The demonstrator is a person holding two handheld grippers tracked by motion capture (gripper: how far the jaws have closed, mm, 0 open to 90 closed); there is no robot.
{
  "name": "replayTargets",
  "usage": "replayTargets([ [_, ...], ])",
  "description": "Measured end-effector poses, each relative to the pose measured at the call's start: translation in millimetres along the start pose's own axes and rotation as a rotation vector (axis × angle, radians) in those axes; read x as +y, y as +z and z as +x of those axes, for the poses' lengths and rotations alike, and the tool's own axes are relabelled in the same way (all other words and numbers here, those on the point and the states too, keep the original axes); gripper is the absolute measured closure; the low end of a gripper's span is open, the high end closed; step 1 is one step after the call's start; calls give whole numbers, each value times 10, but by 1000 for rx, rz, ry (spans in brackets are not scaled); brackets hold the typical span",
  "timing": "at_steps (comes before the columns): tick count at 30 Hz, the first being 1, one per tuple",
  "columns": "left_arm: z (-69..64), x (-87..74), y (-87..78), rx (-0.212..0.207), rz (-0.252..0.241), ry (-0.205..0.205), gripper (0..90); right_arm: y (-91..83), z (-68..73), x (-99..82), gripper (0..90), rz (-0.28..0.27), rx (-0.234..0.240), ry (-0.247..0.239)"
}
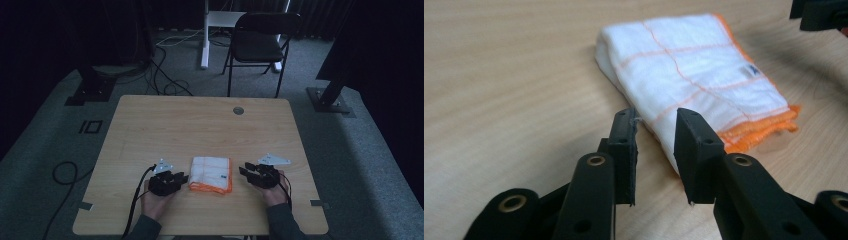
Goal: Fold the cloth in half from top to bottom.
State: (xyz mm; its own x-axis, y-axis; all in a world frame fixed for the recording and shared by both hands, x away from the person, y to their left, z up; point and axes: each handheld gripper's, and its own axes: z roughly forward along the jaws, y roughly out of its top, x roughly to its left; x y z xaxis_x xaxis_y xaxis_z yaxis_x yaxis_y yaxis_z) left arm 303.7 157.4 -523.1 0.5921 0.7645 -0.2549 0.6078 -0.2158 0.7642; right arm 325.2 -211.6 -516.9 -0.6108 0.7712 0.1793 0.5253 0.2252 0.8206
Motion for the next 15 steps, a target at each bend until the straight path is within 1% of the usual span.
replayTargets([
  [5,88,1,-60,26,-22,-8,696,4,-31,-51,621,7,-22,4],
  [8,130,-16,-69,33,-28,-23,696,14,-34,-67,614,13,-29,3],
  [15,142,-24,-39,45,-19,-17,694,25,-62,-87,614,12,-29,16],
])
